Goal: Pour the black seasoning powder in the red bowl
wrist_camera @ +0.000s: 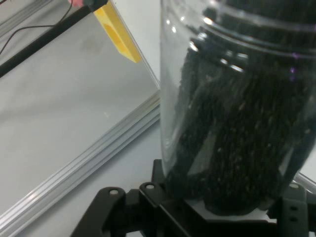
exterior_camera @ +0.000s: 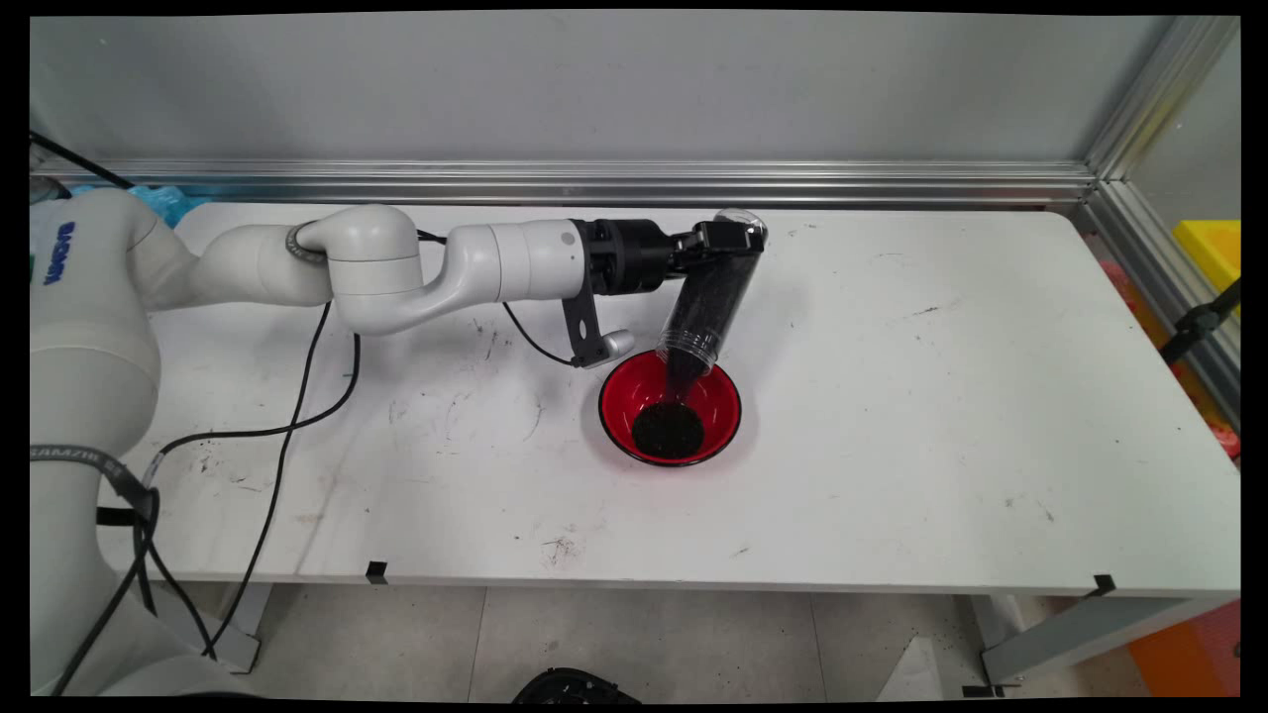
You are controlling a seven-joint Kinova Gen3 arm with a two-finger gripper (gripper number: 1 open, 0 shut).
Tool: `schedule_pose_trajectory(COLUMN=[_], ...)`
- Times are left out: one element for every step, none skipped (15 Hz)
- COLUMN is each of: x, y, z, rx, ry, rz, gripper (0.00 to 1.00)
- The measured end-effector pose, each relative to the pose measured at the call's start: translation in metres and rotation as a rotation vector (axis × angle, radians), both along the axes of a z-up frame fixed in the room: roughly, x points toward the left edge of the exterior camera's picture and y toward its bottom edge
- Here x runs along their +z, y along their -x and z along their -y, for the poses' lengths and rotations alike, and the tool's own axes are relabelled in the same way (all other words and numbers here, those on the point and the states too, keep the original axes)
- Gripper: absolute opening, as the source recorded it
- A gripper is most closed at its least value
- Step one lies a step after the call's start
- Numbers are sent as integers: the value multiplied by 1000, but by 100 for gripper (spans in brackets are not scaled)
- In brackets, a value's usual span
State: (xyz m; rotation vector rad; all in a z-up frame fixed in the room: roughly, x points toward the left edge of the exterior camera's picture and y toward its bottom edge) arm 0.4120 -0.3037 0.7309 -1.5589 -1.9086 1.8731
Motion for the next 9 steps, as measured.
schedule_pose_trajectory(x=[0, 0, 0, 0, 0, -1, -1, -1, -1], y=[0, 0, 0, 0, 0, -1, -1, -1, -2], z=[0, 0, -1, -1, -1, -2, -2, -3, -3], rx=[-1, -1, -2, -3, -3, -4, -3, -3, -4], ry=[1, 3, 3, 3, 3, 4, 4, 3, 2], rz=[0, 0, 1, 1, 1, 2, 3, 3, 2], gripper=[0, 0, 0, 0, 0, 0, 0, 0, 0])
